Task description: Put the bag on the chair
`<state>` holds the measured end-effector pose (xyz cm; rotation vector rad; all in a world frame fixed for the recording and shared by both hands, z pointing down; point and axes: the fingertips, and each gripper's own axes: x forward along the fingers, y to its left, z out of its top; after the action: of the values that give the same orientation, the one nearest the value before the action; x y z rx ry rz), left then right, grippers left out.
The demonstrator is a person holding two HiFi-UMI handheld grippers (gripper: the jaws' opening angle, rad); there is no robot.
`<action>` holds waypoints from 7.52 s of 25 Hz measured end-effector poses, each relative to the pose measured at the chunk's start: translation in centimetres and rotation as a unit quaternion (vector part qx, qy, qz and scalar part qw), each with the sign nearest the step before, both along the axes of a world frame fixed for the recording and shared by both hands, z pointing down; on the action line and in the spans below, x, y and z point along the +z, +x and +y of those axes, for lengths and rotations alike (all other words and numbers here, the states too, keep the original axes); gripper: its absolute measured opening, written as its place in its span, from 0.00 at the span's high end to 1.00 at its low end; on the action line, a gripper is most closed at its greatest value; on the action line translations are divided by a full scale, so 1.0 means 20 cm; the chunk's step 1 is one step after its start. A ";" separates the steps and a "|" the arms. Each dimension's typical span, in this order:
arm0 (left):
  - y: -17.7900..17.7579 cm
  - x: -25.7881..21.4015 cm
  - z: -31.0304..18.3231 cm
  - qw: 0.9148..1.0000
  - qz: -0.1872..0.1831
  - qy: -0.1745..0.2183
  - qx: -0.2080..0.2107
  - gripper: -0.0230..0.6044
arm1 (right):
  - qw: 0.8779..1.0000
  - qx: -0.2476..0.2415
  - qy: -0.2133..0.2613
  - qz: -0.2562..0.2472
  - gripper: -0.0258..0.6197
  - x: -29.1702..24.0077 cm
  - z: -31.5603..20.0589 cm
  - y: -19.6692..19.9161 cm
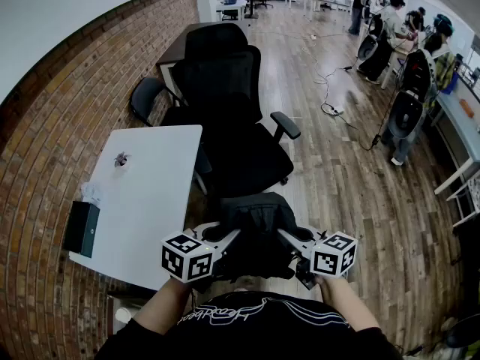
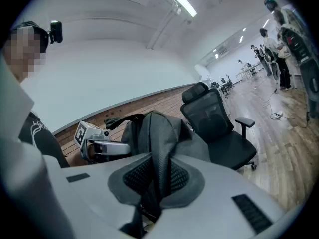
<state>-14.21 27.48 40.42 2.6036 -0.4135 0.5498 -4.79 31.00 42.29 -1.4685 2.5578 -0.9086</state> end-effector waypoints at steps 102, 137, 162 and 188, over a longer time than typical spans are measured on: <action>0.84 1.00 -3.34 0.964 -0.056 -0.055 -0.254 0.85 | 0.955 -0.241 -0.135 0.107 0.91 0.93 -3.45 0.87; 0.73 1.11 -3.28 0.942 -0.003 -0.077 -0.327 0.46 | 0.945 -0.232 -0.126 0.191 0.47 1.03 -3.43 1.00; 0.92 0.10 -2.10 0.963 0.098 0.026 -0.250 0.90 | 0.958 -0.284 0.024 -0.028 0.97 0.06 -2.34 0.81; 0.90 0.10 -1.87 0.962 0.082 0.034 -0.256 0.90 | 0.953 -0.298 0.047 -0.012 0.97 0.01 -2.08 0.75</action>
<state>3.77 -9.88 42.51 2.4372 -1.0212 0.1417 10.12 -10.56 42.46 -0.6461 3.0256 -0.8166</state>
